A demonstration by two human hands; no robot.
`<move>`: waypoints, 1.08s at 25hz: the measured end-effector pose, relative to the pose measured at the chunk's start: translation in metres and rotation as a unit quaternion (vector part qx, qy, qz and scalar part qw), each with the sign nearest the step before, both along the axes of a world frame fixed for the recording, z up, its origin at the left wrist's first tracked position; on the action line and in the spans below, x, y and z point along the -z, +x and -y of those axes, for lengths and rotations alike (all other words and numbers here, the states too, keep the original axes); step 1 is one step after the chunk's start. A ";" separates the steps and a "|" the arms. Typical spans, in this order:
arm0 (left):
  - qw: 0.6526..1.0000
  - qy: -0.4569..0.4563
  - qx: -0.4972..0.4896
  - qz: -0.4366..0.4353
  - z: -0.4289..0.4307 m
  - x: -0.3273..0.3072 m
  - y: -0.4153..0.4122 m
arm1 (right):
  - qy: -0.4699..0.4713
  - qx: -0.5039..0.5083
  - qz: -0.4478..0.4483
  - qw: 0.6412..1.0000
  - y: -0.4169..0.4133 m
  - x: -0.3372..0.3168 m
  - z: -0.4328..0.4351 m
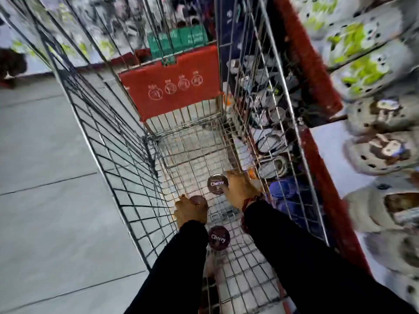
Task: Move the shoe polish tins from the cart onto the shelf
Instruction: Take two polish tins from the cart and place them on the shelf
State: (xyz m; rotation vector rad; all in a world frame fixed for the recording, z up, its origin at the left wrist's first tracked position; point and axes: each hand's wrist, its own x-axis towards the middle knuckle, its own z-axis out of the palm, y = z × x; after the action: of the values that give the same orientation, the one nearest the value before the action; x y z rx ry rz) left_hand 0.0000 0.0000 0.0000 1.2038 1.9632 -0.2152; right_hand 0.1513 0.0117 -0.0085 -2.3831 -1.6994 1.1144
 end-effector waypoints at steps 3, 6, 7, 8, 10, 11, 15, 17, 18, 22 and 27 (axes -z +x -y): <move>0.998 -0.022 -0.066 -0.005 -0.001 0.023 0.003 | -0.018 0.036 -0.016 0.999 -0.006 0.031 -0.010; 0.997 -0.023 -0.078 -0.002 -0.001 0.038 0.004 | -0.010 0.063 -0.039 0.997 -0.009 0.046 -0.009; 0.996 -0.018 -0.089 0.002 -0.002 0.040 0.004 | 0.008 0.083 -0.050 0.995 -0.006 0.050 -0.007; 0.995 -0.011 -0.103 0.007 -0.002 0.040 0.004 | 0.021 0.103 -0.058 0.993 -0.004 0.047 -0.005; 0.991 0.000 -0.128 0.031 -0.004 0.035 0.002 | 0.044 0.164 -0.072 0.983 -0.002 0.038 0.001; 0.990 0.004 -0.133 0.040 -0.004 0.033 0.000 | 0.053 0.200 -0.081 0.975 -0.001 0.034 0.004; 0.989 0.016 -0.129 0.068 -0.002 0.007 -0.007 | 0.048 0.349 -0.135 0.926 0.004 0.013 0.021; 0.984 0.022 -0.154 0.085 0.001 -0.010 -0.011 | 0.044 0.379 -0.146 0.913 0.009 -0.002 0.031; 0.982 0.028 -0.163 0.096 0.005 -0.023 -0.012 | 0.048 0.391 -0.153 0.906 0.010 -0.013 0.038; 0.974 0.057 -0.174 0.136 0.019 -0.086 -0.013 | 0.079 0.440 -0.199 0.872 0.009 -0.068 0.064; 0.966 0.090 -0.134 0.201 0.045 -0.162 -0.015 | 0.123 0.464 -0.237 0.844 0.007 -0.154 0.099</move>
State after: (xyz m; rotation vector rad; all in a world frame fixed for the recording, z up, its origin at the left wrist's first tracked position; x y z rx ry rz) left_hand -0.0153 -0.0451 0.1619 0.9860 1.7821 0.3305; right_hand 0.1581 -0.0874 0.1458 -2.0551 -0.3753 1.0464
